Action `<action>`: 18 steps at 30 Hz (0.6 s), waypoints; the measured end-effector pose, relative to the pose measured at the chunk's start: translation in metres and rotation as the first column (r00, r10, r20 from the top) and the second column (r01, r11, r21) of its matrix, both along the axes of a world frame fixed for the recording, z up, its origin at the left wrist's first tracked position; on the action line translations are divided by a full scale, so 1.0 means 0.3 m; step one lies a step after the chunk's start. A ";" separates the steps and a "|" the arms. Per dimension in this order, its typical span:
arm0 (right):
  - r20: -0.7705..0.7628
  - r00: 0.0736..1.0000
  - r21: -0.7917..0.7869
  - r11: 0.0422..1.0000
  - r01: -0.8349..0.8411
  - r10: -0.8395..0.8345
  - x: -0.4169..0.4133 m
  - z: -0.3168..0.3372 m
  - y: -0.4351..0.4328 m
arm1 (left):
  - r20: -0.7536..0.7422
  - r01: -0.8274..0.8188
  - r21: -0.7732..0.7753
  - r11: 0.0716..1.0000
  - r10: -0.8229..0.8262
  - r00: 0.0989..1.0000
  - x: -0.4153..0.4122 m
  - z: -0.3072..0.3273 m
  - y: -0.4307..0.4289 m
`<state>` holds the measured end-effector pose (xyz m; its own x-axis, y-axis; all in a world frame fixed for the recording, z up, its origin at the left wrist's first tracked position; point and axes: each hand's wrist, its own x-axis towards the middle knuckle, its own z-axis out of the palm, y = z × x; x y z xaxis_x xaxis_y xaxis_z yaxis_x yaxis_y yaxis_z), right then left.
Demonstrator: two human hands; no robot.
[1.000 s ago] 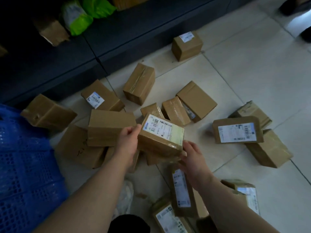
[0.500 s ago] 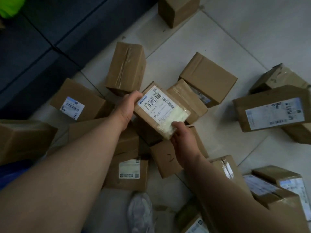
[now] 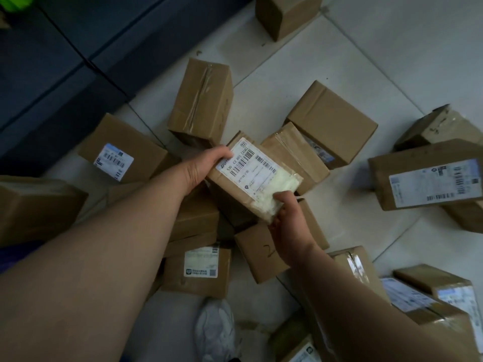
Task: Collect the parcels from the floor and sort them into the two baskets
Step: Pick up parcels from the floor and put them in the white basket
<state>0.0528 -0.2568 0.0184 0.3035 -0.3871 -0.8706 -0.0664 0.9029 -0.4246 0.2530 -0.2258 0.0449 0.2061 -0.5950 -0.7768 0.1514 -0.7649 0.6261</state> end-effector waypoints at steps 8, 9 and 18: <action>-0.021 0.993 -0.159 0.980 -0.118 0.116 -0.039 0.316 -0.056 | 0.024 -0.098 -0.021 0.995 0.098 0.995 -0.082 0.249 0.098; -0.040 0.989 -0.173 0.973 -0.150 0.145 -0.040 0.378 -0.063 | 0.023 -0.118 -0.035 0.992 0.119 0.993 -0.094 0.306 0.113; -0.095 0.856 -0.327 0.796 -0.508 0.508 -0.074 1.200 -0.082 | 0.014 -0.472 -0.133 0.872 0.478 0.878 -0.265 1.109 0.315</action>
<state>0.0305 -0.2814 0.3783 0.5352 -0.4405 -0.7207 -0.4777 0.5459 -0.6884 0.1737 -0.1314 0.3777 0.5208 -0.5061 -0.6875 0.4463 -0.5251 0.7247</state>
